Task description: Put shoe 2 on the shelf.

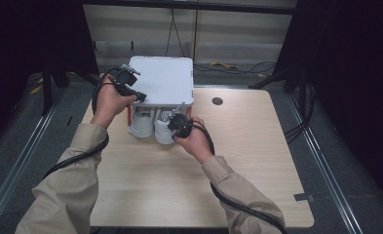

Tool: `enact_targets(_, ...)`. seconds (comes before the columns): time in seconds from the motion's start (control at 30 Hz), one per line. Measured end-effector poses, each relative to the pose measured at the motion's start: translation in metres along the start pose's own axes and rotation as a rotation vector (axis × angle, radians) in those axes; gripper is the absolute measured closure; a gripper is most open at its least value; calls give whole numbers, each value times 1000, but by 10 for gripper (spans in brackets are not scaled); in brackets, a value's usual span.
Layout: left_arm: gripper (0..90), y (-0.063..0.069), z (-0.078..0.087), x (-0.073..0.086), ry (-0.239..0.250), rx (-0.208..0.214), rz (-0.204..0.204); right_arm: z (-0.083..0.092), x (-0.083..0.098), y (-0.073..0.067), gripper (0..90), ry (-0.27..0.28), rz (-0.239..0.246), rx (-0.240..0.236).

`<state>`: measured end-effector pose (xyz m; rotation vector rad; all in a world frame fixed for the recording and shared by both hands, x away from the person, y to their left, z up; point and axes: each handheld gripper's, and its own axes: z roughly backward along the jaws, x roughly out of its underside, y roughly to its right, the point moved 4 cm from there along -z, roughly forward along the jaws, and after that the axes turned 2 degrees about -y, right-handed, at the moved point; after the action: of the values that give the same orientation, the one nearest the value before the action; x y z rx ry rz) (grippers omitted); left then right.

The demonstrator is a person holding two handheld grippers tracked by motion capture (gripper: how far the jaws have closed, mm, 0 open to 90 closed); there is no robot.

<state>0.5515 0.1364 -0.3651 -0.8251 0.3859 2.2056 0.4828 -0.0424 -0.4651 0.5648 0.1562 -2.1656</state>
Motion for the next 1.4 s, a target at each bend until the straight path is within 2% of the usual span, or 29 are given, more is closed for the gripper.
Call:
enact_targets(0.1,900,0,0,0,2,1,0,-2,-3,0,900,8,-7,-10)
enact_targets(0.17,900,0,0,0,-2,1,1,-1,-4,-2,900,-21,4,0)
enact_targets(0.23,900,0,0,-1,-9,-1,-3,-1,-6,-7,900,3,12,-48)
enact_targets(0.3,900,0,-1,-1,-6,0,-3,-2,-8,-12,900,8,27,-36)
enact_targets(0.37,900,0,-1,-1,-5,-3,-5,-5,-9,-10,900,17,8,-35)
enact_targets(0.4,900,0,-1,-1,-4,-2,-5,-5,-10,-9,900,22,-8,-57)
enact_targets(0.43,900,0,-1,-1,1,-1,2,-6,-10,-8,900,23,-13,-57)
enact_targets(0.53,900,0,-1,-1,2,0,6,-6,-13,-8,900,5,2,-20)
enact_targets(0.6,900,0,-1,-1,-2,-1,4,-6,-15,-7,900,4,-1,-18)
enact_targets(0.67,900,1,-1,-1,-2,-3,5,-6,-16,-4,900,-11,4,21)
enact_targets(0.9,900,1,-1,-1,4,-2,7,-9,-18,0,900,11,-20,-5)
enact_targets(0.97,900,1,-1,-1,5,-1,6,-9,-17,3,900,4,-23,10)
enact_targets(1.03,900,0,-1,0,2,1,4,-10,-17,5,900,18,-33,-5)
enact_targets(1.07,900,0,-1,0,4,4,1,-9,-17,4,900,23,-22,1)
enact_targets(1.13,900,-1,-1,0,7,7,4,-8,-17,-1,900,34,-29,-39)
enact_targets(1.2,900,-1,-1,0,7,7,4,-7,-20,-6,900,31,-1,-44)
enact_targets(1.3,900,0,-2,-1,10,5,7,-10,-25,-10,900,53,0,-74)
enact_targets(1.4,900,-1,-1,0,8,6,2,-13,-27,-7,900,78,-19,-58)
